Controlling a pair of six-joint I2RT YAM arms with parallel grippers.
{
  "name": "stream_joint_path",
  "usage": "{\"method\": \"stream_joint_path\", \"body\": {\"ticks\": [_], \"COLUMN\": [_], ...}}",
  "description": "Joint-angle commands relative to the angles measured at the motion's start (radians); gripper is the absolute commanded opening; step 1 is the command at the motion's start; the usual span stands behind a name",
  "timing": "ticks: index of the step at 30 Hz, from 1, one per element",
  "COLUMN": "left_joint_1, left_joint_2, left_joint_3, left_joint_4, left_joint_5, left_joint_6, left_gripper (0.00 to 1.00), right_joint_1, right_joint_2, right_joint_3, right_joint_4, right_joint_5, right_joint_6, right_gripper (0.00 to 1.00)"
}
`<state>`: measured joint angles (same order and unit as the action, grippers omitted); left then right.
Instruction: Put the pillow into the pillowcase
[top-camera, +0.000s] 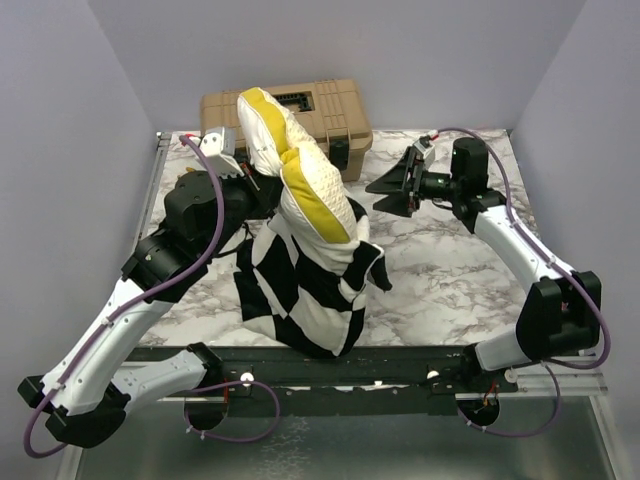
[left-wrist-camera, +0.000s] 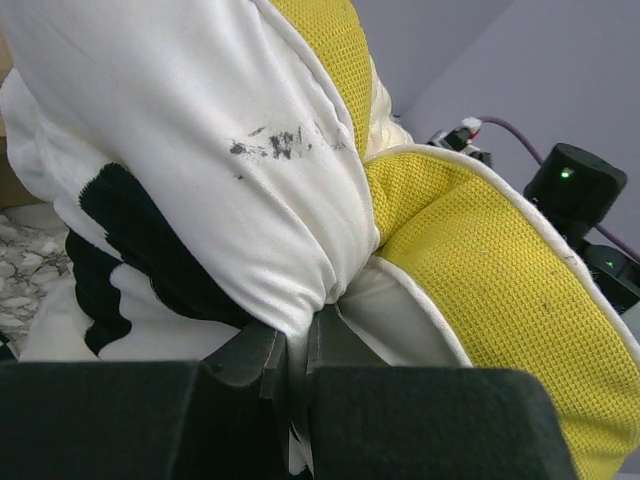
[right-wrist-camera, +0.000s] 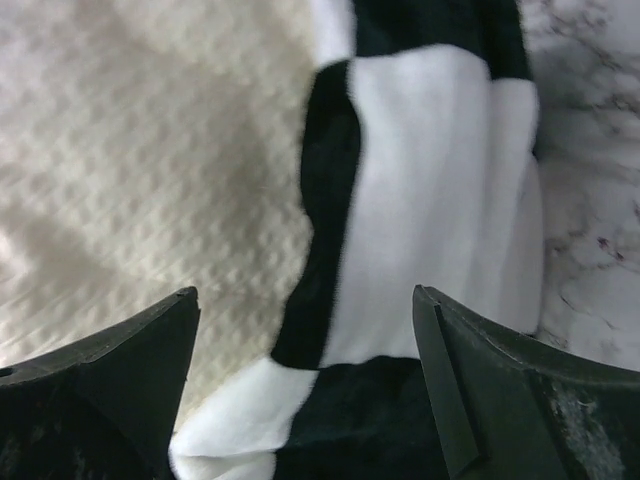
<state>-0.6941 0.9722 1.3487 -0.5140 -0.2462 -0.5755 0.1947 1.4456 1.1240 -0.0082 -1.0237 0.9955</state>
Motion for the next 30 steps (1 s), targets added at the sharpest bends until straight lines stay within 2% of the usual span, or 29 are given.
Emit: {"method": "stream_joint_path", "body": {"ticks": [1, 6, 11, 18, 20, 21, 23, 24, 26, 27, 28, 30], "left_joint_1": [0.004, 0.004, 0.005, 0.005, 0.004, 0.004, 0.005, 0.004, 0.004, 0.004, 0.004, 0.003], "left_joint_2": [-0.038, -0.044, -0.037, -0.035, -0.035, -0.035, -0.035, -0.035, -0.033, -0.03, -0.026, -0.011], "left_joint_3": [-0.009, -0.018, -0.026, -0.014, -0.01, -0.01, -0.008, -0.008, -0.006, -0.003, 0.001, 0.013], "left_joint_4": [0.082, 0.106, 0.123, 0.171, 0.176, 0.179, 0.18, 0.182, 0.184, 0.186, 0.188, 0.196], "left_joint_5": [0.054, 0.136, 0.184, 0.199, 0.194, 0.191, 0.188, 0.185, 0.183, 0.184, 0.189, 0.208], "left_joint_6": [0.079, 0.085, 0.081, 0.085, 0.086, 0.086, 0.088, 0.088, 0.093, 0.094, 0.096, 0.105], "left_gripper": [0.0, 0.0, 0.0, 0.0, 0.0, 0.0, 0.0, 0.0, 0.0, 0.0, 0.0, 0.0], "right_joint_1": [0.003, 0.004, 0.033, 0.167, 0.179, 0.179, 0.178, 0.178, 0.177, 0.177, 0.174, 0.169], "right_joint_2": [0.054, 0.08, 0.087, 0.124, 0.125, 0.117, 0.104, 0.096, 0.078, 0.068, 0.061, 0.05], "right_joint_3": [-0.009, -0.138, -0.239, -0.327, -0.331, -0.329, -0.3, -0.269, -0.168, -0.099, -0.023, 0.128], "right_joint_4": [-0.236, -0.117, 0.13, 0.503, 0.582, 0.605, 0.616, 0.594, 0.468, 0.366, 0.243, 0.012], "right_joint_5": [0.044, -0.012, -0.081, -0.09, -0.085, -0.083, -0.082, -0.081, -0.065, -0.052, -0.034, 0.025], "right_joint_6": [-0.173, -0.096, 0.08, 0.385, 0.457, 0.476, 0.488, 0.476, 0.393, 0.323, 0.237, 0.096], "right_gripper": [0.95, 0.99, 1.0, 0.99, 0.9, 0.81, 0.49, 0.39, 0.19, 0.08, 0.01, 0.0]}}
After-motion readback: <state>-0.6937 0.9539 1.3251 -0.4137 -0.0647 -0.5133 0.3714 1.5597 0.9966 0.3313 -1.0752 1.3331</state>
